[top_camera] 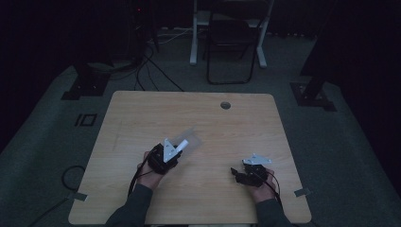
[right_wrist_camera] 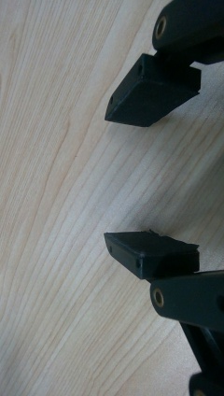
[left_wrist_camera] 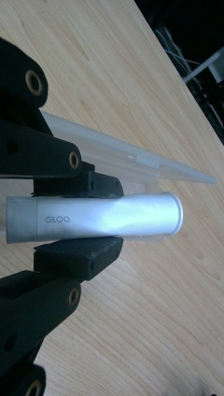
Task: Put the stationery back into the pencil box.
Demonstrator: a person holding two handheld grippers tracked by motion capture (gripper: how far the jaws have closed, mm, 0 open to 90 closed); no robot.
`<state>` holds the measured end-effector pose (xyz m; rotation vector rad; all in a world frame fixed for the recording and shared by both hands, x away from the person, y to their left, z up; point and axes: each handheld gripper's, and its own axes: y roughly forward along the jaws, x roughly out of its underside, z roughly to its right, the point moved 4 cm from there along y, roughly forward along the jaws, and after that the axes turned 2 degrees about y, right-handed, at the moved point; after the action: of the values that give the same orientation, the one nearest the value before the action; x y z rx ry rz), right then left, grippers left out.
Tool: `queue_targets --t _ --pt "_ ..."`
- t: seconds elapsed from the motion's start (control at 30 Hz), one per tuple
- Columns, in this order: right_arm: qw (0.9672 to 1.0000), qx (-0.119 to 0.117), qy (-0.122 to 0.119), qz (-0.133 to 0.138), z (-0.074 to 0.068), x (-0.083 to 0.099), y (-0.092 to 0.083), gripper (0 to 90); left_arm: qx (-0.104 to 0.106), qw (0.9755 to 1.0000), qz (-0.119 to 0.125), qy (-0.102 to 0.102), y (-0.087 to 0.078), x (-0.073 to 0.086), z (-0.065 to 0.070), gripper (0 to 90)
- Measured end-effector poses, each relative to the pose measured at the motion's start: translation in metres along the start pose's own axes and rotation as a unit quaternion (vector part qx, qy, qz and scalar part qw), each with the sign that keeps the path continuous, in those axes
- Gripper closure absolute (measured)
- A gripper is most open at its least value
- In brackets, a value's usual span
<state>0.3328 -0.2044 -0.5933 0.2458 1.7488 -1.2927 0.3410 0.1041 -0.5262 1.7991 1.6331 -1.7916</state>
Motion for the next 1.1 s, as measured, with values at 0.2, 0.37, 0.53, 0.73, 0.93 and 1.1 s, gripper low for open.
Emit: queue_targets --t 0.2,0.37,0.53,0.73,0.93,1.1 --pt "1.0000 0.000 0.001 0.000 0.000 0.000 0.000 35.8 -0.005 1.0000 -0.002 -0.001 0.005 0.001 0.000 70.5" --pt "1.0000 0.000 0.000 0.000 0.000 0.000 0.000 35.8 -0.005 1.0000 -0.008 -0.002 0.008 0.002 0.000 70.6" --pt "1.0000 0.000 0.000 0.000 0.000 0.000 0.000 35.7 -0.004 0.9999 -0.012 -0.001 0.012 0.003 -0.001 70.5" --pt "1.0000 0.000 0.000 0.000 0.000 0.000 0.000 35.7 -0.004 0.9999 -0.015 -0.005 0.015 0.004 -0.001 70.5" --pt "1.0000 0.000 0.000 0.000 0.000 0.001 -0.001 35.7 -0.006 0.9998 -0.019 -0.004 0.018 0.005 -0.002 70.5" --pt "1.0000 0.000 0.000 0.000 0.000 0.001 -0.001 35.7 -0.012 0.9997 -0.023 0.000 0.020 0.006 -0.002 70.5"
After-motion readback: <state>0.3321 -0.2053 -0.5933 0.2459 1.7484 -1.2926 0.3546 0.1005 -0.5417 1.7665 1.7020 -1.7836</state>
